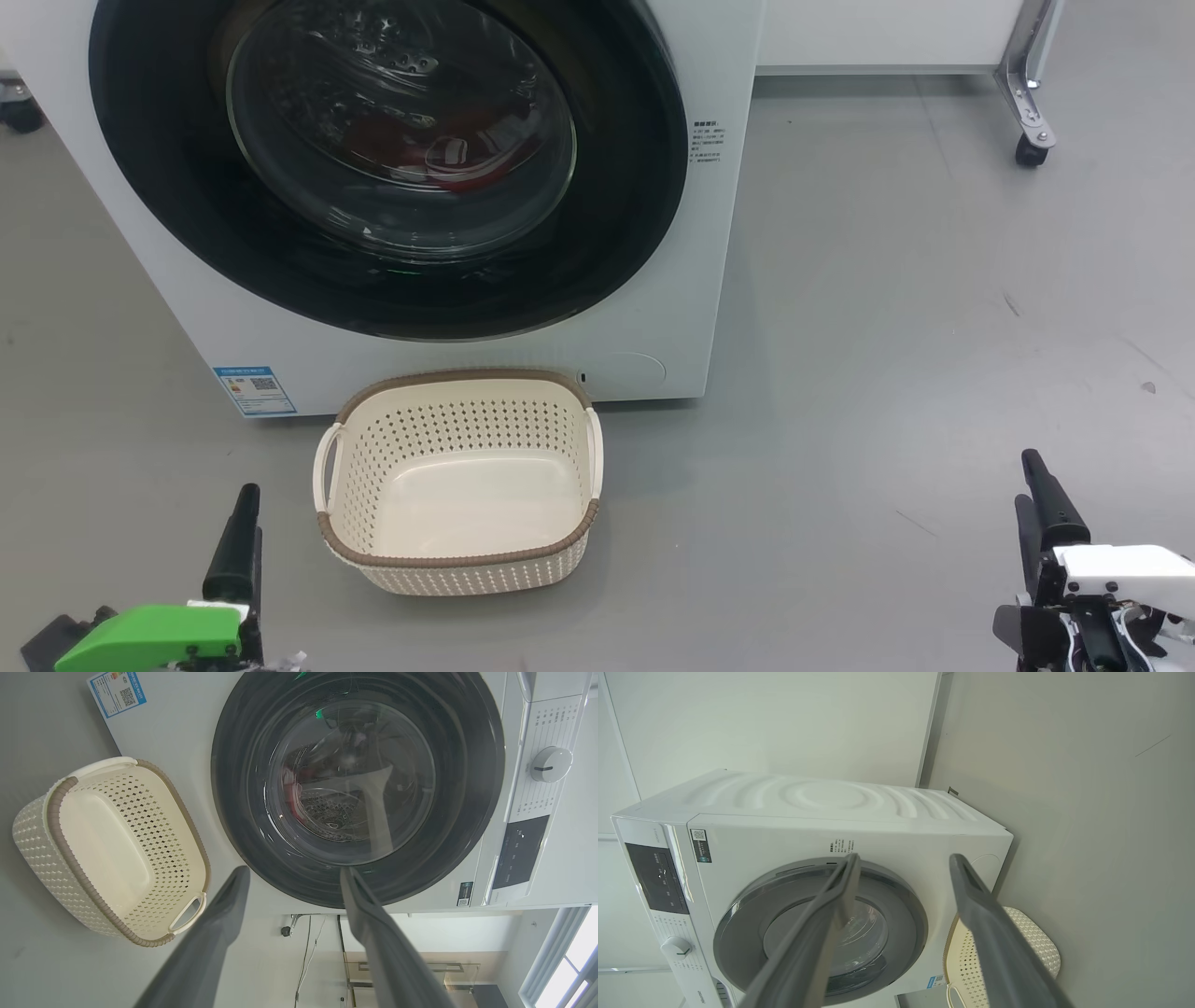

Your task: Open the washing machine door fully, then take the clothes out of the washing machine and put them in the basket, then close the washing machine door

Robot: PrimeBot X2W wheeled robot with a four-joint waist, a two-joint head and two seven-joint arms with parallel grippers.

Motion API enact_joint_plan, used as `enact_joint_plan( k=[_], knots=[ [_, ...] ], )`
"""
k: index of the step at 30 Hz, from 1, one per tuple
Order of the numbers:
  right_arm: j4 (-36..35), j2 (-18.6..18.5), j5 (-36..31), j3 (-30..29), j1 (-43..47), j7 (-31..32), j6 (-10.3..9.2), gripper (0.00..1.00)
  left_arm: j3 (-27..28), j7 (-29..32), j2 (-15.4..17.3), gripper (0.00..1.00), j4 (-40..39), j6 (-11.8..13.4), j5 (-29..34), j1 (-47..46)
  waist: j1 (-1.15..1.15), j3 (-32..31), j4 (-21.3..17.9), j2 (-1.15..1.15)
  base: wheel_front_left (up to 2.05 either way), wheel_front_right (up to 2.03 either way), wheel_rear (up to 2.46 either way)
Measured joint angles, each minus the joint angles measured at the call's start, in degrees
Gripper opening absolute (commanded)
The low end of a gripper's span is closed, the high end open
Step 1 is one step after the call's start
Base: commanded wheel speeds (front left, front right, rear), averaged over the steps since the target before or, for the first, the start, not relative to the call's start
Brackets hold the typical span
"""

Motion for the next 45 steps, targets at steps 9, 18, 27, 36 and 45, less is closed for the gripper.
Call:
enact_joint_plan(
  k=[9, 18, 27, 36, 45],
  knots=[
    [-1.5, -2.6, -7.6, 2.6, -0.1, -2.3, 0.01, 1.00, -1.6, -2.4, 1.9, 1.00, -1.7, 0.0, 7.5, -0.5, 0.00, 0.1, 0.1, 0.00, 0.00, 0.00, 0.00],
    [-2.5, -5.9, -19.6, 5.6, -0.2, -4.6, -0.57, 1.00, -3.5, -4.2, 4.2, 1.00, -3.3, 0.6, 19.6, -0.8, 0.00, 0.1, 0.2, 0.00, 0.00, 0.00, 0.00],
    [-2.9, -7.3, -29.8, 9.1, -0.5, -6.3, -2.69, 1.00, -5.9, -5.6, 4.9, 1.00, -5.2, 2.6, 31.1, -0.9, 0.00, -0.1, 0.3, 0.00, 0.00, 0.00, 0.00],
    [-2.9, -8.1, -38.7, 12.7, -0.5, -7.9, -4.24, 1.00, -9.3, -7.5, 5.2, 1.00, -6.0, 4.4, 40.1, -0.9, 0.00, -0.3, 0.4, 0.00, 0.00, 0.00, 0.00],
    [-3.5, -8.2, -46.2, 15.4, -0.5, -9.8, -6.09, 1.00, -11.8, -9.3, 5.3, 1.00, -5.8, 5.6, 47.0, -0.7, 0.00, -0.5, 0.5, 0.00, 0.00, 0.00, 0.00]
  ],
)
